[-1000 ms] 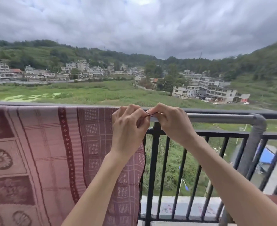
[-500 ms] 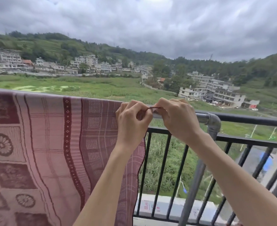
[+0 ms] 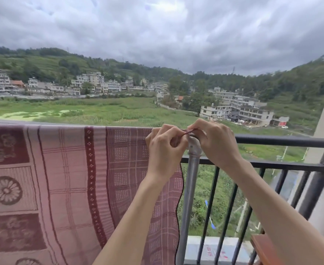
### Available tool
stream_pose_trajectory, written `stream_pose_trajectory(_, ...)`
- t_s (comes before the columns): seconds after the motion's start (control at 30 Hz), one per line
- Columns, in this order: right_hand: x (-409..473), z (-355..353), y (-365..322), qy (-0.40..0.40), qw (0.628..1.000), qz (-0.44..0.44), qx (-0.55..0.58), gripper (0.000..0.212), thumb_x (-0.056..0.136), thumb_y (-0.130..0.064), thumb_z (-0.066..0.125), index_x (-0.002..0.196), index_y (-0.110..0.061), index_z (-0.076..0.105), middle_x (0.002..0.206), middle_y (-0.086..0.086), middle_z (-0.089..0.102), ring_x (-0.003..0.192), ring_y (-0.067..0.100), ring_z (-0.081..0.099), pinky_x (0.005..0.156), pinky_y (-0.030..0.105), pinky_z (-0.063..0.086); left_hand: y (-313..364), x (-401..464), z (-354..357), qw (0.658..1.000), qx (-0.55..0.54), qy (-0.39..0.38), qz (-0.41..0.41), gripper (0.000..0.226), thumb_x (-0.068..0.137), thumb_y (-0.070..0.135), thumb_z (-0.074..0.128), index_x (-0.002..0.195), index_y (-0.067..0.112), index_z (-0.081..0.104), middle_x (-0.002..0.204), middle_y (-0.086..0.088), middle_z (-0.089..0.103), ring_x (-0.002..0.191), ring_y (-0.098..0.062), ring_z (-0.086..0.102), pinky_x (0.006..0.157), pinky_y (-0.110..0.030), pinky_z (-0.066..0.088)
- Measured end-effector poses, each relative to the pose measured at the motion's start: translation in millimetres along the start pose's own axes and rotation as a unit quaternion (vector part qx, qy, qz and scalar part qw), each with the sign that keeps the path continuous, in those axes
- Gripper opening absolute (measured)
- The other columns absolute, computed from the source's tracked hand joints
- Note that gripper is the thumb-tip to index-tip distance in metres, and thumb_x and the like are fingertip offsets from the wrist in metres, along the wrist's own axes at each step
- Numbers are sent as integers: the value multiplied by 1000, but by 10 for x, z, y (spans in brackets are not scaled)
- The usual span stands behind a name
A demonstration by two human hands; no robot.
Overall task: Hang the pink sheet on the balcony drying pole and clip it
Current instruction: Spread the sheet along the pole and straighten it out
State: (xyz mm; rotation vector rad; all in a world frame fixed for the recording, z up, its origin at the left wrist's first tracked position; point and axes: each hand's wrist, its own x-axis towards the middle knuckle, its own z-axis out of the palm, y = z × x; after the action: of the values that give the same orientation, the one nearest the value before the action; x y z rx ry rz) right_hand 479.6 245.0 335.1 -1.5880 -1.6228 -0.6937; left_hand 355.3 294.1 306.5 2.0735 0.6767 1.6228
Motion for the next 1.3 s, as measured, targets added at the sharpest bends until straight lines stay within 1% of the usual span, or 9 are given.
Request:
stream_pose_trajectory(0.3,-150,-70,382,32,999,26,28,11,89,-11,56,93,-9,66,81,8,72,69,25,65,61,40,54,98,-6,357,1000,1,-11,29,13,85,28,62,83,18,69,89,10,60,91,-10,44,90,-32,37)
stream_pose_trajectory(0.43,-453,106,357,-2,995,36,89,13,90,-13,56,99,-13,66,86,7,73,77,24,68,67,40,54,-83,-202,275,988,73,-26,134,13,83,29,63,86,19,72,99,12,64,109,-9,45,99,-23,27)
stream_pose_trajectory(0.6,-459,41,248,-12,970,118,212,28,91,-3,44,107,-14,64,95,5,71,48,3,50,46,16,41,-90,-209,-146,990,39,-17,135,20,90,25,51,104,25,65,105,20,56,107,2,48,100,-30,39)
stream_pose_trajectory(0.73,-337,41,57,-14,980,84,178,32,95,-26,44,124,-19,54,124,0,61,112,12,55,94,26,44,-366,-72,-529,973,217,36,70,28,91,28,53,117,22,60,119,8,56,122,-16,42,111,-45,20)
stream_pose_trajectory(0.83,-306,258,-139,-67,996,16,48,46,93,-39,45,135,-21,42,139,2,48,130,20,40,110,41,27,-593,-111,-623,953,295,-5,71,38,91,40,43,122,22,56,123,-1,56,125,-22,39,113,-40,7)
stream_pose_trajectory(0.97,-576,591,-238,-1,999,12,-49,51,93,-34,37,142,-20,32,151,10,29,143,28,16,117,47,8,-669,-295,-598,943,318,-6,100,42,91,21,47,133,21,44,138,-5,45,136,-24,25,116,-33,-1)
stream_pose_trajectory(1.07,-931,731,-276,36,997,14,-65,49,94,-26,41,141,-17,35,154,12,18,144,28,8,118,48,5,-705,-512,-656,945,308,-20,108,41,93,20,41,133,21,43,148,-5,32,142,-22,14,117,-36,6)
stream_pose_trajectory(1.17,-1364,924,-403,-21,998,6,-62,49,89,-23,42,137,-14,42,153,14,21,144,29,10,116,53,11,-863,-880,-744,951,294,-56,71,39,93,26,38,130,19,47,146,-6,36,140,-21,20,116,-41,15)
stream_pose_trajectory(1.3,-1868,1217,-768,-135,990,33,-30,58,87,-28,37,143,-17,30,154,12,20,144,30,9,114,56,14,-1174,-1524,-939,939,308,-152,0,47,94,36,28,138,24,34,150,-3,29,142,-18,12,116,-47,17)
